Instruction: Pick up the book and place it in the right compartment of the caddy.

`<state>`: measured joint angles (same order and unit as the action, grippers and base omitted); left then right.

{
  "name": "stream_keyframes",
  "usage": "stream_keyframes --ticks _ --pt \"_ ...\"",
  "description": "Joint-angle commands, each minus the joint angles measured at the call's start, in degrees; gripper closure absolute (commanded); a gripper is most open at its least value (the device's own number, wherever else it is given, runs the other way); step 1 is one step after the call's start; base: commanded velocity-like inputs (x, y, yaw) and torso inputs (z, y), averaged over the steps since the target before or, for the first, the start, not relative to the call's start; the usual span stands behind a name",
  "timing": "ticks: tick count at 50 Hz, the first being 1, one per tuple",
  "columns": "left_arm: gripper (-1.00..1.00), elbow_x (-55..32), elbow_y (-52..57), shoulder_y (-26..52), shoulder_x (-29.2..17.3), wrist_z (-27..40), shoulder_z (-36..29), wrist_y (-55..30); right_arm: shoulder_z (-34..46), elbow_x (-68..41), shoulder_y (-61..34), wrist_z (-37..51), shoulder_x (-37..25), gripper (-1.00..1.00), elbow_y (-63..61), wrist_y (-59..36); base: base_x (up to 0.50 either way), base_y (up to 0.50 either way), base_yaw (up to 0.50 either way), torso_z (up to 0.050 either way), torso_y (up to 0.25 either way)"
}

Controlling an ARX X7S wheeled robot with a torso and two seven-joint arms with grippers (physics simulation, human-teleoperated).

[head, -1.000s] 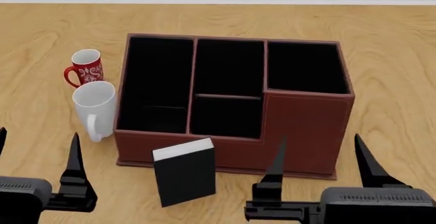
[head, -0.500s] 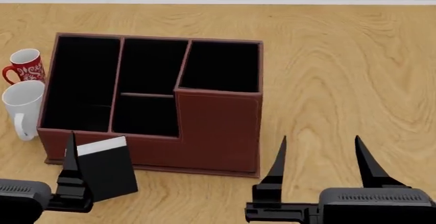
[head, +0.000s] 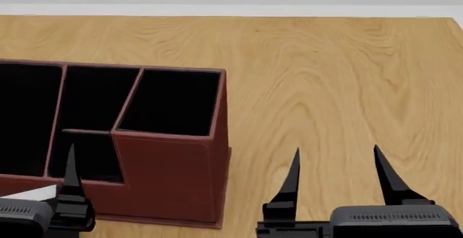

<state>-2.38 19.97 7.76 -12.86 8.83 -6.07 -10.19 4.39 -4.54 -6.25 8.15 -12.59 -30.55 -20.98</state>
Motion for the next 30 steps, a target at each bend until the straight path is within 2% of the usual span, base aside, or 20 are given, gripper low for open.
stream_keyframes --ticks 1,11,19,30 --pt "-1.00 0.0 -0.3 -0.1 -0.5 0.4 -0.4 0.4 0.8 0.3 0.1 0.6 -0.5 -1.00 0.0 0.4 0.50 -0.12 0.00 0.000 0.000" --pt "-1.00 0.1 0.0 0.0 -0.9 0.6 -1.0 0.0 0.5 -0.6 -0.4 1.1 -0.4 -1.00 0.4 -0.5 0.50 -0.11 0.00 0.000 0.000" --pt "-1.00 0.5 0.3 0.0 -1.2 0.9 -1.5 -0.4 1.1 -0.2 -0.6 1.7 -0.5 -1.00 0.2 -0.7 0.01 0.00 0.02 0.000 0.002" --pt "-1.00 0.2 0.3 0.0 -1.6 1.3 -1.5 -0.2 1.4 -0.2 -0.9 2.2 -0.9 -1.00 -0.2 -0.6 0.00 0.00 0.50 0.000 0.000"
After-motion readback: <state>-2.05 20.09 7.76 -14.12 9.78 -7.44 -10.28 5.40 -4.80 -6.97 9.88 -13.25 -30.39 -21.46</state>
